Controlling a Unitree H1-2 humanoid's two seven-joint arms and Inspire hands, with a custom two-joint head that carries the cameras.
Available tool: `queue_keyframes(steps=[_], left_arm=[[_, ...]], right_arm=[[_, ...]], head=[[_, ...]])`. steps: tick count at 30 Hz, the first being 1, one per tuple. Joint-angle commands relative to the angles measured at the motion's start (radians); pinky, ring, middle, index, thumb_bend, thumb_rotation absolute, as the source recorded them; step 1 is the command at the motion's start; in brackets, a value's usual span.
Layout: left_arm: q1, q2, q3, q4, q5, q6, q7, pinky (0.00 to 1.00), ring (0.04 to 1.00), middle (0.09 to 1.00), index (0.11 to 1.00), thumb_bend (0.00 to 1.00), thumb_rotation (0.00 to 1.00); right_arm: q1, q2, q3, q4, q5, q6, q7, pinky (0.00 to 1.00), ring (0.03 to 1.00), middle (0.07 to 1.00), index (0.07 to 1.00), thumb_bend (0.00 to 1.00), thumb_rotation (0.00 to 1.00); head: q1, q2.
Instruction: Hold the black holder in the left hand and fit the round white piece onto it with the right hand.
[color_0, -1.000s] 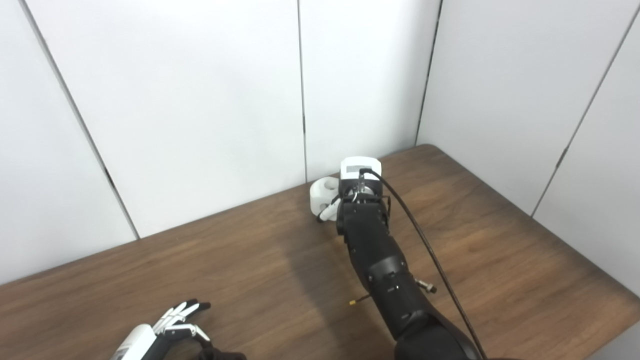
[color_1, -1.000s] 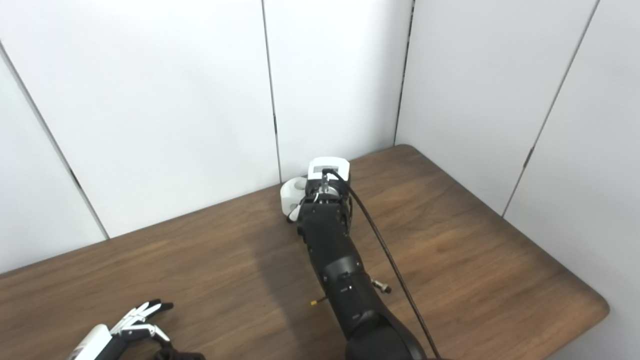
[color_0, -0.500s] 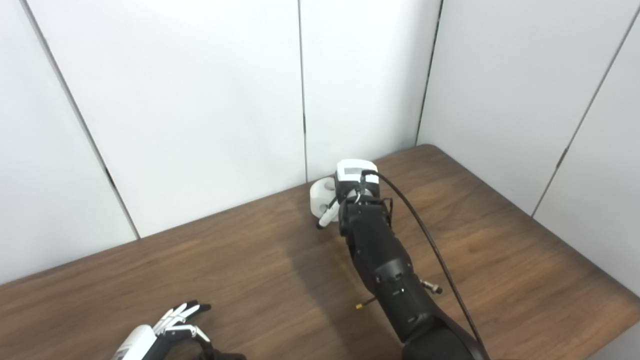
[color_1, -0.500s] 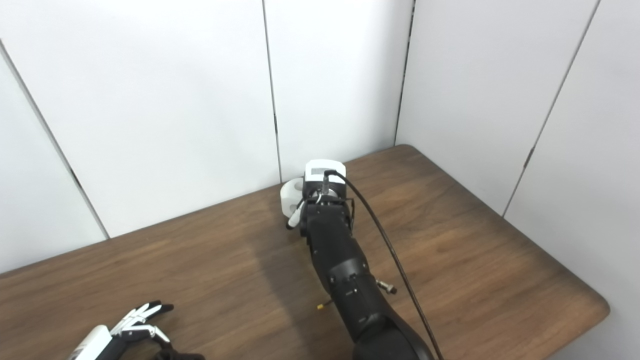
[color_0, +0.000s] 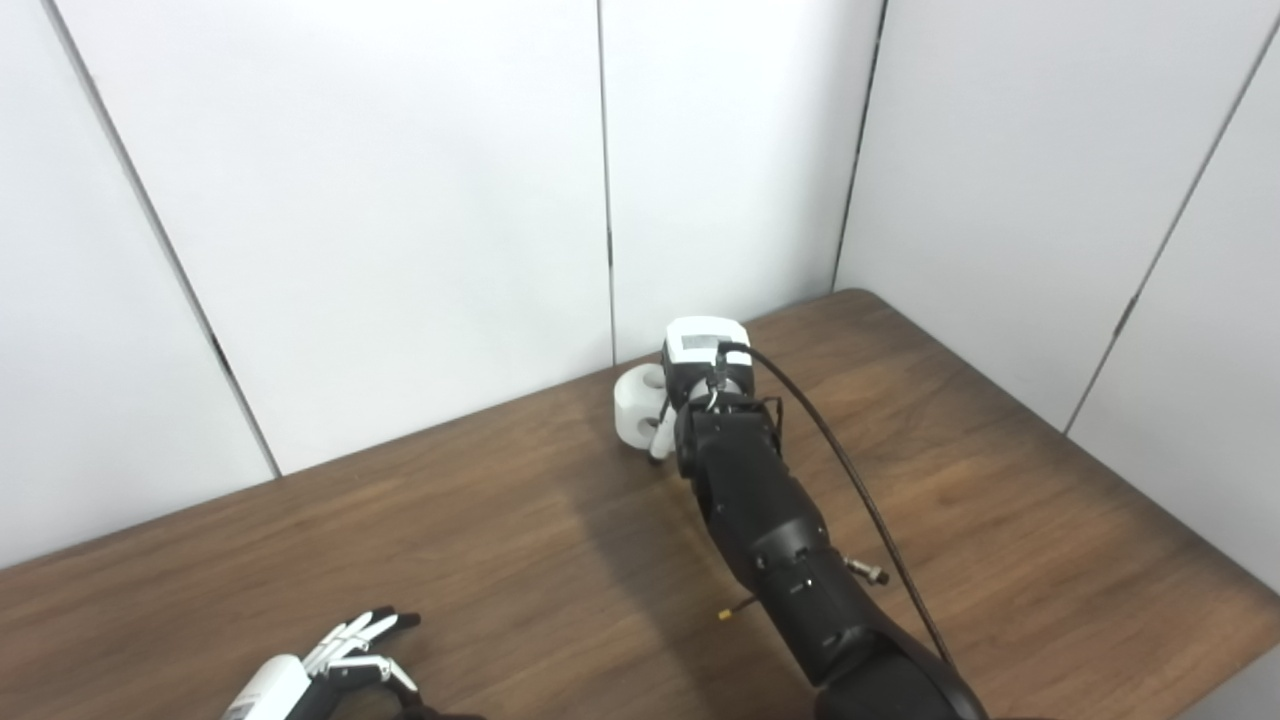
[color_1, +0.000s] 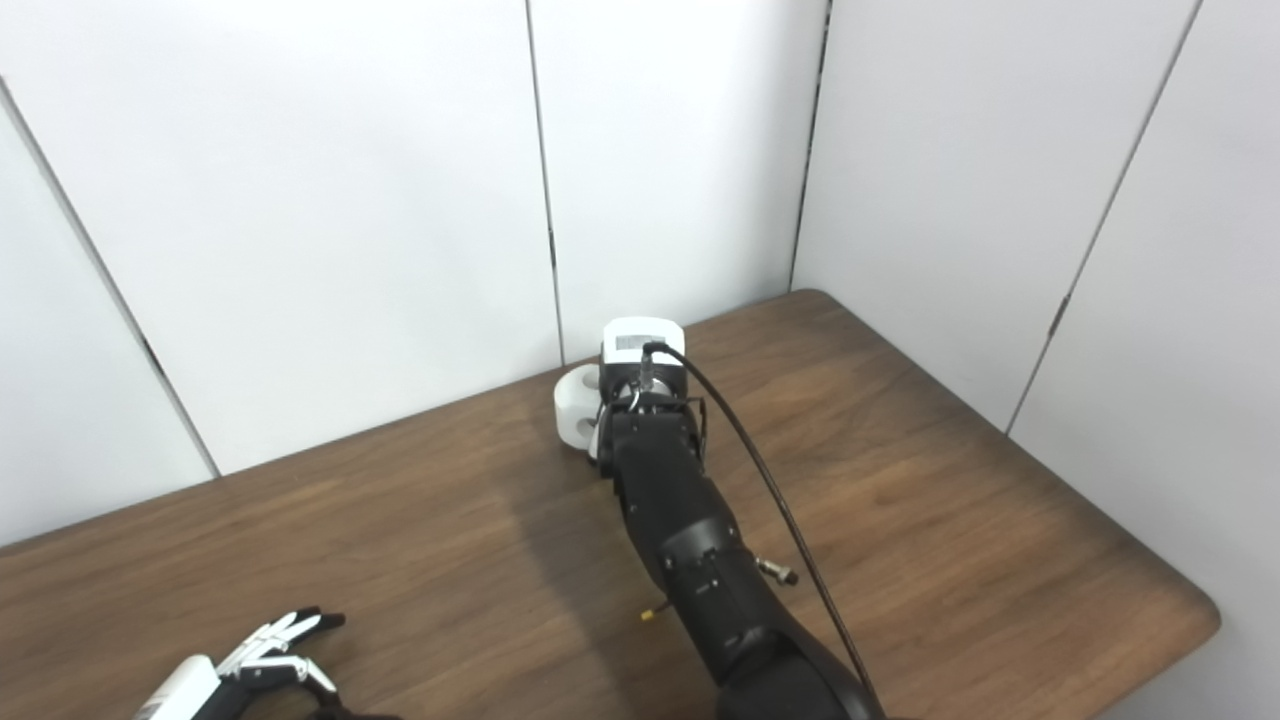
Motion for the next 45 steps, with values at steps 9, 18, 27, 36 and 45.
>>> queue_keyframes(steps=[9,18,27,36,45], left_arm=[[0.057,0.030,-0.032,0.013,0.027,0.075,-0.108,0.89,0.960,0.912,0.487,0.52,0.05],[0.058,0.011,-0.033,-0.026,0.048,0.127,-0.115,0.84,0.944,0.905,0.487,0.52,0.05],[0.053,-0.022,-0.044,0.033,0.102,0.109,-0.064,0.85,0.943,0.909,0.487,0.52,0.05],[0.034,-0.080,-0.073,0.082,0.156,0.156,-0.023,0.92,0.989,0.942,0.487,0.52,0.06],[0.011,-0.132,-0.073,0.099,0.187,0.208,-0.022,0.97,1.000,0.953,0.488,0.52,0.07]], right_arm=[[-0.011,-0.038,0.034,-0.004,0.109,0.005,-0.250,0.79,0.722,0.672,0.486,0.52,0.14],[0.047,-0.106,0.088,-0.193,0.321,-0.016,-0.156,0.87,0.771,0.685,0.482,0.52,0.14],[0.195,-0.227,0.172,-0.554,0.508,-0.115,-0.027,0.83,0.791,0.757,0.481,0.53,0.15],[0.269,-0.289,0.179,-0.762,0.605,-0.147,0.043,0.82,0.812,0.759,0.481,0.53,0.14],[0.303,-0.276,0.206,-0.830,0.655,-0.168,0.071,0.82,0.811,0.763,0.480,0.52,0.15]], head=[[0.016,0.007],[0.158,0.029],[0.386,0.066],[0.583,0.137],[0.667,0.177]])
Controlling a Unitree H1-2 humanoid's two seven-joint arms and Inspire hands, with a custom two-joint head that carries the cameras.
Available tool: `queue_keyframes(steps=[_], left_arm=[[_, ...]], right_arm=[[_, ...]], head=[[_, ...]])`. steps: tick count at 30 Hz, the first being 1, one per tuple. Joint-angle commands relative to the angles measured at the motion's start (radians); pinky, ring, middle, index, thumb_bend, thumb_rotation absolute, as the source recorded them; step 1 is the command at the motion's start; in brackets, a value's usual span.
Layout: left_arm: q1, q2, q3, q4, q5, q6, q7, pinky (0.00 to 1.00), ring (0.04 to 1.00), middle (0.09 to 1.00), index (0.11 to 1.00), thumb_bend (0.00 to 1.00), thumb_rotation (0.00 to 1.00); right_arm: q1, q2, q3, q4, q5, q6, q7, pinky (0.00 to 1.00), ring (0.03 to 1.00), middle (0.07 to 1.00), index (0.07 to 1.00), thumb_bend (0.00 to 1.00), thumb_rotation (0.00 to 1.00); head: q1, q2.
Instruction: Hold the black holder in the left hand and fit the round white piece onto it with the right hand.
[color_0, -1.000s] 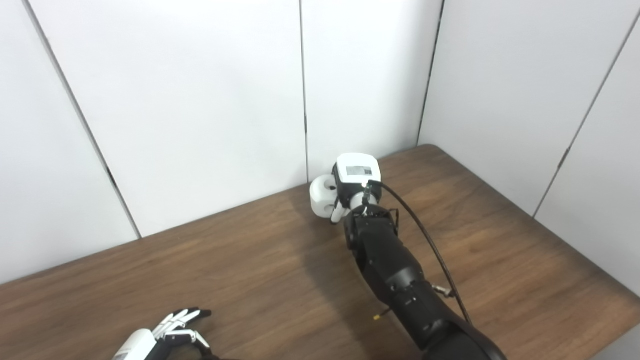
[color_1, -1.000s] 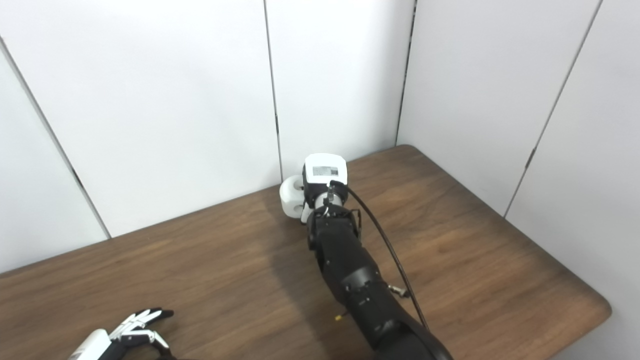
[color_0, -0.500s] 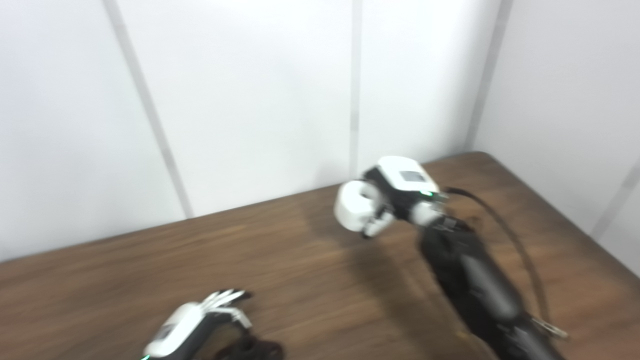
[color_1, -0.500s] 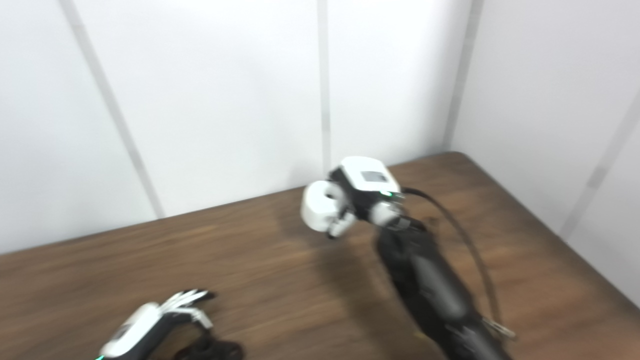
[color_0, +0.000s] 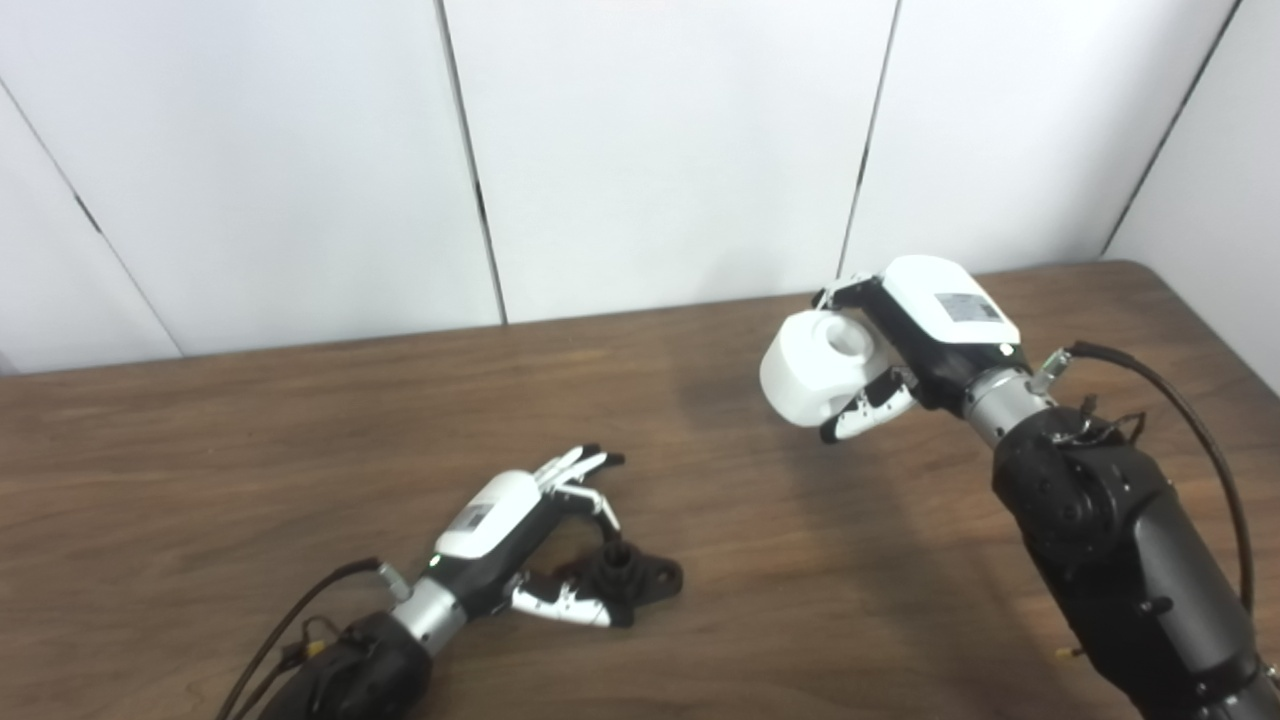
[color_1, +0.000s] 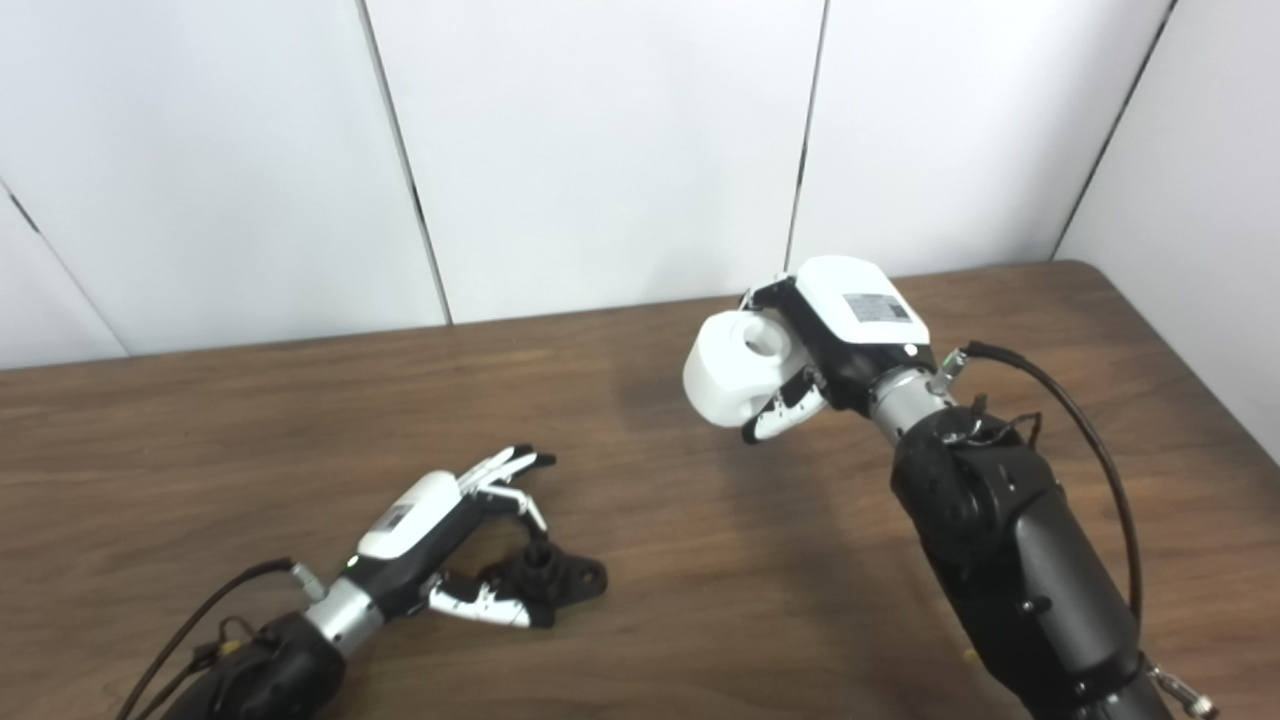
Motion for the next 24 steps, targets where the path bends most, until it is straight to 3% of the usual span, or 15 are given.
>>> queue_keyframes(steps=[1,9,24], left_arm=[[0.033,-0.012,-0.053,0.078,0.078,0.107,-0.078,0.97,1.000,0.955,0.488,0.52,0.07],[0.014,-0.049,-0.065,0.073,0.096,0.158,-0.081,0.97,1.000,0.963,0.487,0.52,0.07],[0.004,-0.078,-0.084,0.088,0.103,0.181,-0.059,0.98,1.000,0.969,0.487,0.52,0.07]], right_arm=[[-0.026,-0.002,-0.004,-0.057,0.012,-0.037,-0.015,0.82,0.810,0.762,0.480,0.52,0.15],[-0.020,0.011,0.026,-0.100,0.042,-0.055,0.021,0.84,0.821,0.762,0.480,0.52,0.15],[-0.057,0.050,0.114,-0.144,0.034,-0.094,0.101,0.86,0.823,0.758,0.479,0.53,0.15]], head=[[0.010,0.006],[0.056,0.026],[0.079,0.041]])
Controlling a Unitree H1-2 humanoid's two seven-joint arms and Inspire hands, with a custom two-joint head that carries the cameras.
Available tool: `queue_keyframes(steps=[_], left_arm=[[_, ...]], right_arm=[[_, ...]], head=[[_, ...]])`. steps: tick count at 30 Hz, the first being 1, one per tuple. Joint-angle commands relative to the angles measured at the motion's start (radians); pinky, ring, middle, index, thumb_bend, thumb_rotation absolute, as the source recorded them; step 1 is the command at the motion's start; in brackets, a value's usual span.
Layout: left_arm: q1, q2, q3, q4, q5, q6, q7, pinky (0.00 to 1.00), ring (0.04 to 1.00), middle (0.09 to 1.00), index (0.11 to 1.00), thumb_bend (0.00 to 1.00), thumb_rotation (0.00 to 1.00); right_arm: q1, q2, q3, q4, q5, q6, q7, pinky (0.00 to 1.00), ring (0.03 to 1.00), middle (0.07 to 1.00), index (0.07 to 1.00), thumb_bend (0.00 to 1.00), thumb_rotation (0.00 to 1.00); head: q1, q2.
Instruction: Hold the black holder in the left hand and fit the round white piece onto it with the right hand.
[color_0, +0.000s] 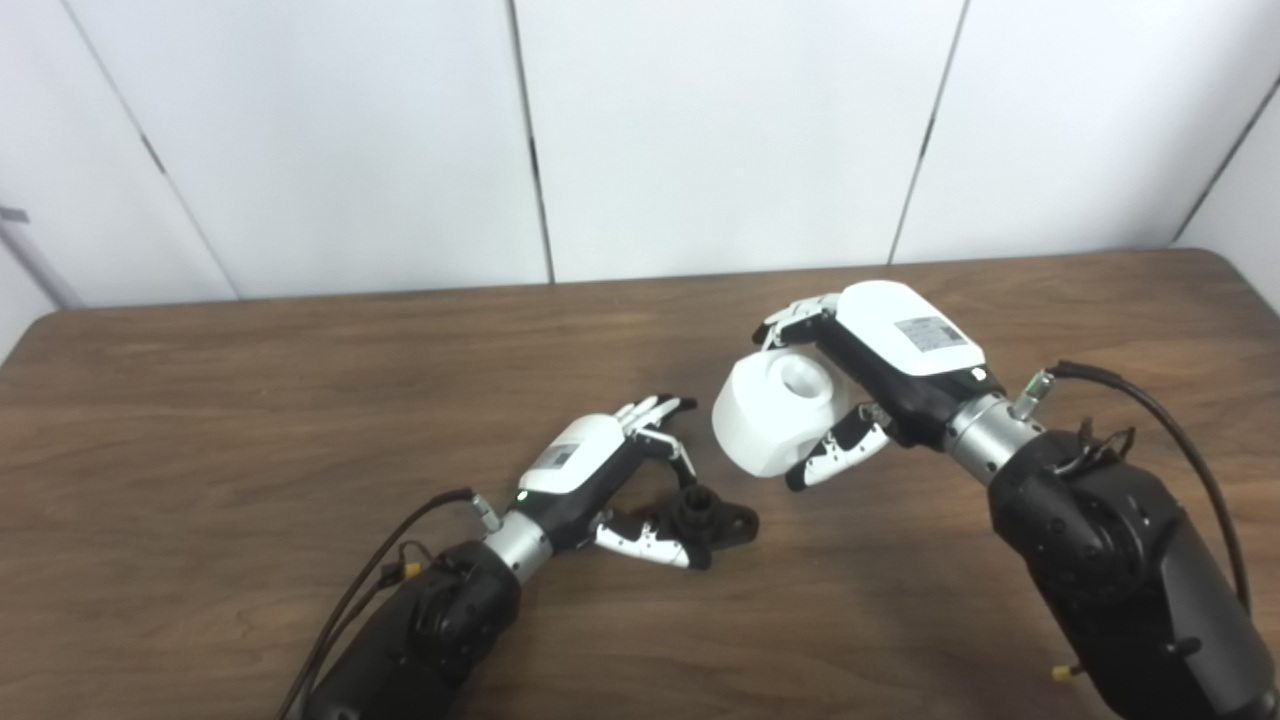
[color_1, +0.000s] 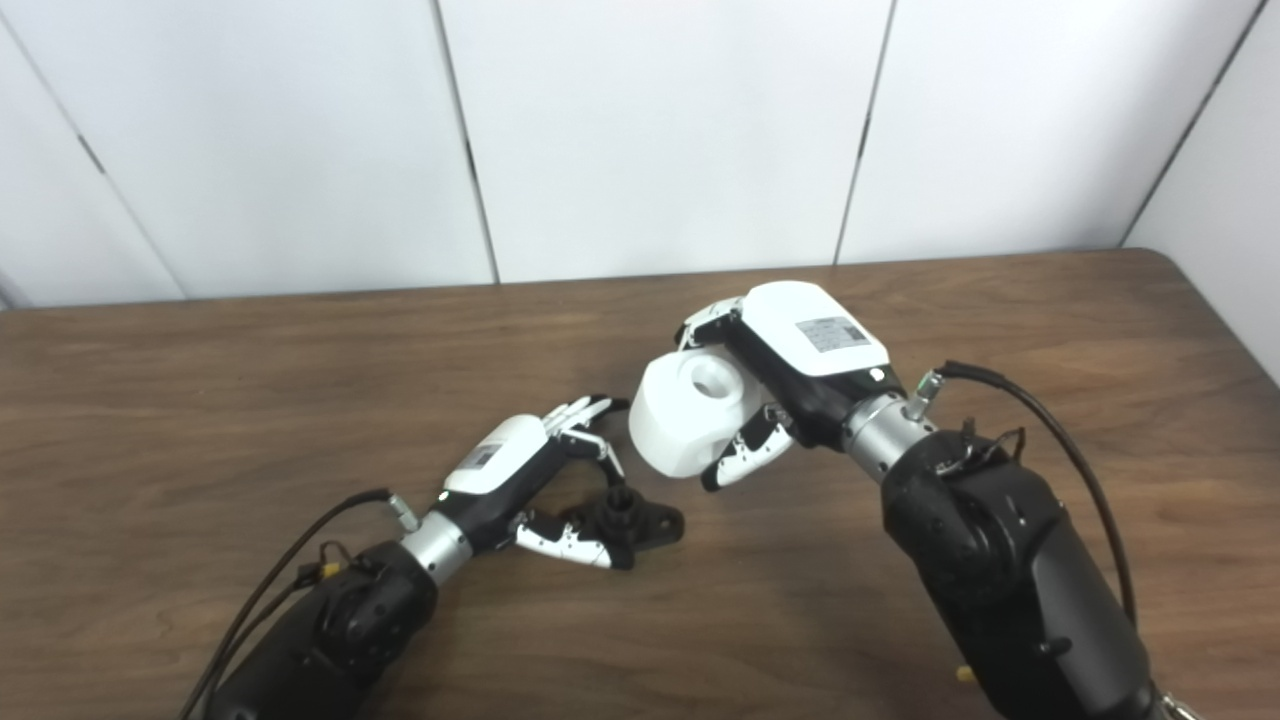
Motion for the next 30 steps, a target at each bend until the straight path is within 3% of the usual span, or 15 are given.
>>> queue_keyframes(steps=[1,11,30], left_arm=[[0.042,-0.003,-0.054,0.058,0.066,0.090,-0.085,0.98,1.000,0.969,0.487,0.52,0.07],[0.043,-0.003,-0.066,0.054,0.067,0.092,-0.072,0.96,1.000,0.958,0.487,0.52,0.07],[0.049,0.000,-0.074,0.028,0.066,0.107,-0.079,0.95,1.000,0.958,0.487,0.52,0.07]], right_arm=[[-0.055,0.005,0.000,-0.040,-0.006,-0.030,-0.002,0.86,0.823,0.758,0.479,0.53,0.15],[-0.079,0.042,0.053,-0.026,-0.046,-0.045,0.025,0.83,0.808,0.748,0.479,0.53,0.14],[-0.083,0.038,0.060,-0.001,-0.046,-0.108,0.067,0.82,0.806,0.747,0.480,0.53,0.14]], head=[[0.002,0.003],[0.003,0.008],[0.007,0.026]])
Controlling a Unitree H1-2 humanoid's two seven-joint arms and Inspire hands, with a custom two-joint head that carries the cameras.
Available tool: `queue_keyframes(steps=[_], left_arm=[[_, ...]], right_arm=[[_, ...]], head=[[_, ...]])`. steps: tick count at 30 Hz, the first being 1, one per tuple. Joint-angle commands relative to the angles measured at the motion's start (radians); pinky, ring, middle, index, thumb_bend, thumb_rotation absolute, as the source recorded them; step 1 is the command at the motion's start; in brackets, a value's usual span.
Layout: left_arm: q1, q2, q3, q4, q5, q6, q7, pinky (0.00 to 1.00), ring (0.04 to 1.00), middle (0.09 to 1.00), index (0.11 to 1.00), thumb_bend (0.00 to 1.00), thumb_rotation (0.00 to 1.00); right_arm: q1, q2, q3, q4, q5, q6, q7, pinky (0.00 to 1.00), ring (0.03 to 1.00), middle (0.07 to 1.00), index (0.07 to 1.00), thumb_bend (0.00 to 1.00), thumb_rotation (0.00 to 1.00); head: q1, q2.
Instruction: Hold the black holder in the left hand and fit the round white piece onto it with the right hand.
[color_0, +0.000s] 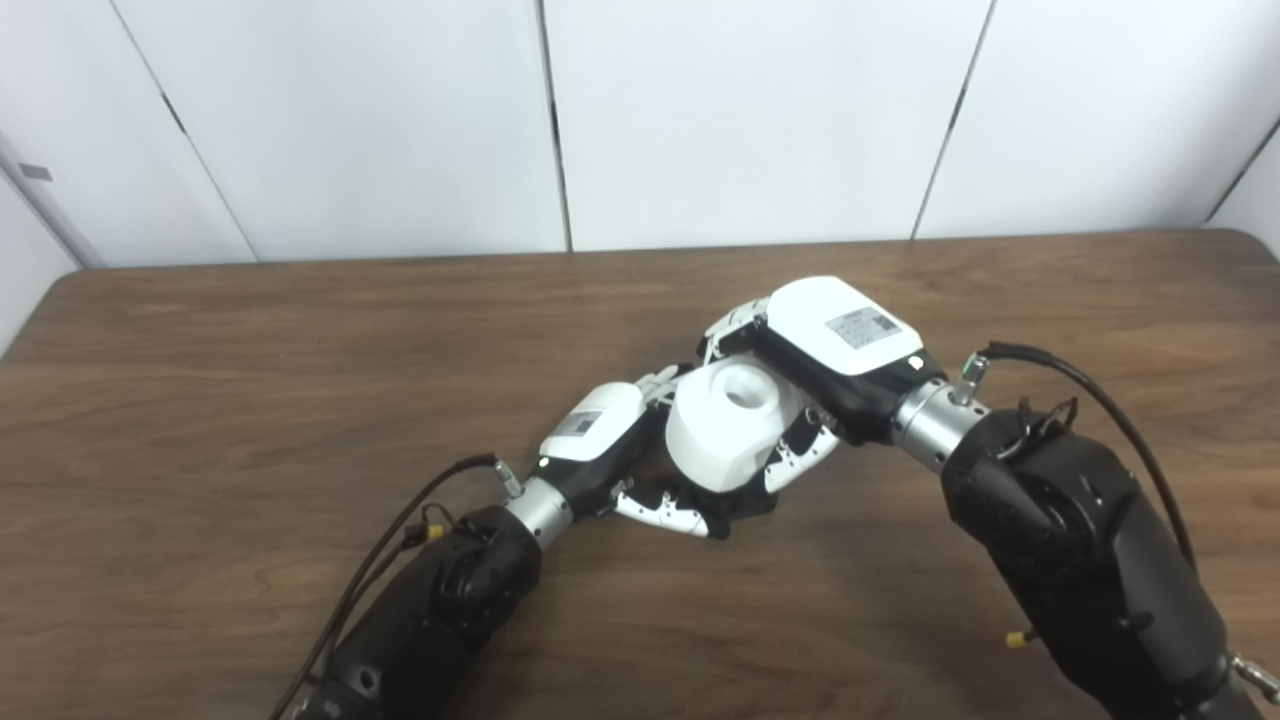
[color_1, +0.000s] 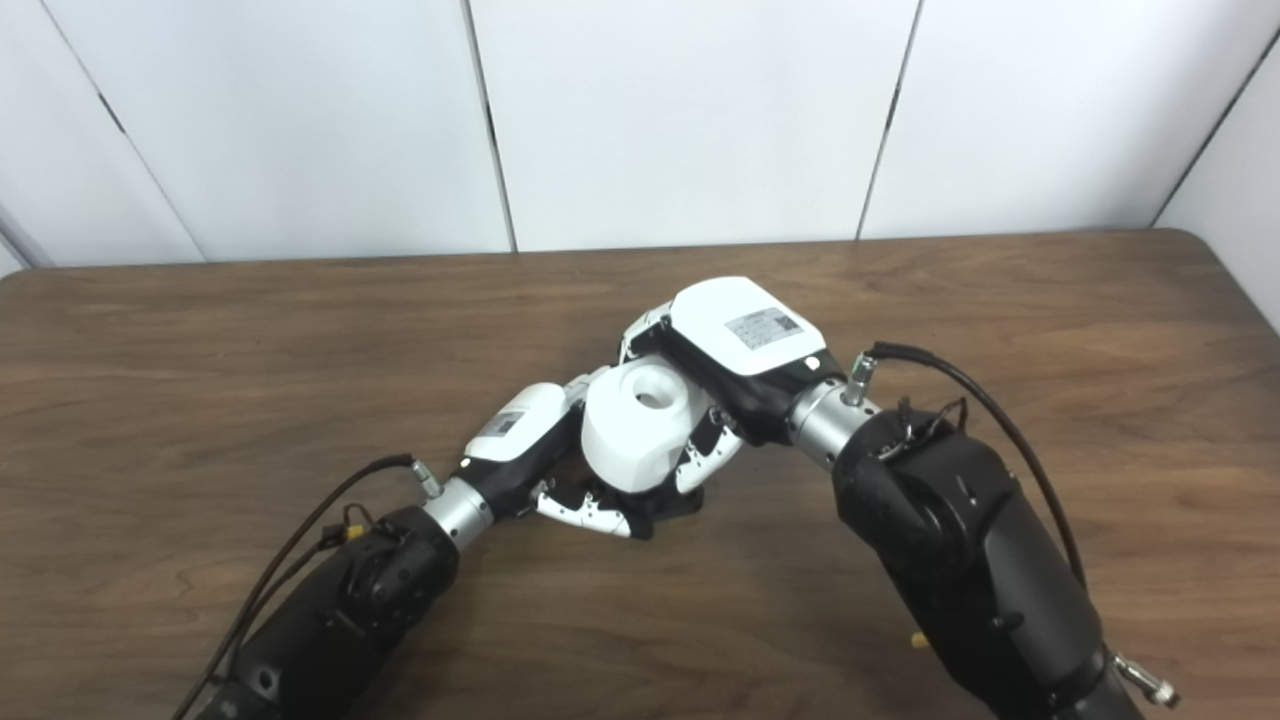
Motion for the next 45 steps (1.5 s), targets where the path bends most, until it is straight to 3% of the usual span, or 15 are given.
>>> queue_keyframes(steps=[1,17,45], left_arm=[[0.053,0.002,-0.053,0.036,0.056,0.082,-0.098,0.95,1.000,0.957,0.487,0.52,0.07],[0.063,0.011,-0.066,-0.004,0.048,0.107,-0.116,0.94,1.000,0.960,0.486,0.52,0.07],[0.076,0.019,-0.079,-0.048,0.046,0.147,-0.144,0.94,1.000,0.960,0.487,0.52,0.07]], right_arm=[[-0.036,-0.008,-0.017,-0.009,0.006,-0.036,-0.023,0.82,0.806,0.746,0.480,0.53,0.14],[-0.043,-0.009,-0.015,0.054,-0.007,-0.097,-0.042,0.81,0.799,0.740,0.481,0.53,0.14],[-0.039,0.048,0.016,0.130,-0.057,-0.092,-0.051,0.83,0.794,0.747,0.481,0.53,0.14]], head=[[0.002,0.004],[0.005,0.014],[0.020,0.035]])
